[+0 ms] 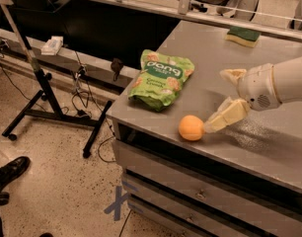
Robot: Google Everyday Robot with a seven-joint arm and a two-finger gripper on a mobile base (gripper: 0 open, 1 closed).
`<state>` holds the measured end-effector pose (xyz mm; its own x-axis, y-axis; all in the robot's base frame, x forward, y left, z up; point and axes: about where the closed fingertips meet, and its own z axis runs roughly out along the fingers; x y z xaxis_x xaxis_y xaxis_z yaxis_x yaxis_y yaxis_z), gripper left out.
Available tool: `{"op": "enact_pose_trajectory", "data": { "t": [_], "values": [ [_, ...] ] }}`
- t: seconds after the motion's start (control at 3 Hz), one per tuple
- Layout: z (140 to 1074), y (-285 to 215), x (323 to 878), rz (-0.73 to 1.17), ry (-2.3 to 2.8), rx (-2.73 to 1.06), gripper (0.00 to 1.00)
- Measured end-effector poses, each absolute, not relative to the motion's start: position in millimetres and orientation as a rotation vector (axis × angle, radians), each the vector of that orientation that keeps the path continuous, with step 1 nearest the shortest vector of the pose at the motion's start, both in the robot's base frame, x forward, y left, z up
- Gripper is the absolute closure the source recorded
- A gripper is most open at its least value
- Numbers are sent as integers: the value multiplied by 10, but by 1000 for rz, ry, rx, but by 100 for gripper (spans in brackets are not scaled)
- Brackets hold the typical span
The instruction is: Move orange near green rice chip bag
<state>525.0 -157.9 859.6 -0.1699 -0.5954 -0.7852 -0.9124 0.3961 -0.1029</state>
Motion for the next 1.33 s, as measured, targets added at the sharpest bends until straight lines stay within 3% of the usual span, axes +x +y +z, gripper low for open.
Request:
{"op": "enact_pose_trajectory", "data": {
  "t": [1.33],
  "values": [
    [8752,-2094,5332,429,1903,-1245,0]
  ]
}}
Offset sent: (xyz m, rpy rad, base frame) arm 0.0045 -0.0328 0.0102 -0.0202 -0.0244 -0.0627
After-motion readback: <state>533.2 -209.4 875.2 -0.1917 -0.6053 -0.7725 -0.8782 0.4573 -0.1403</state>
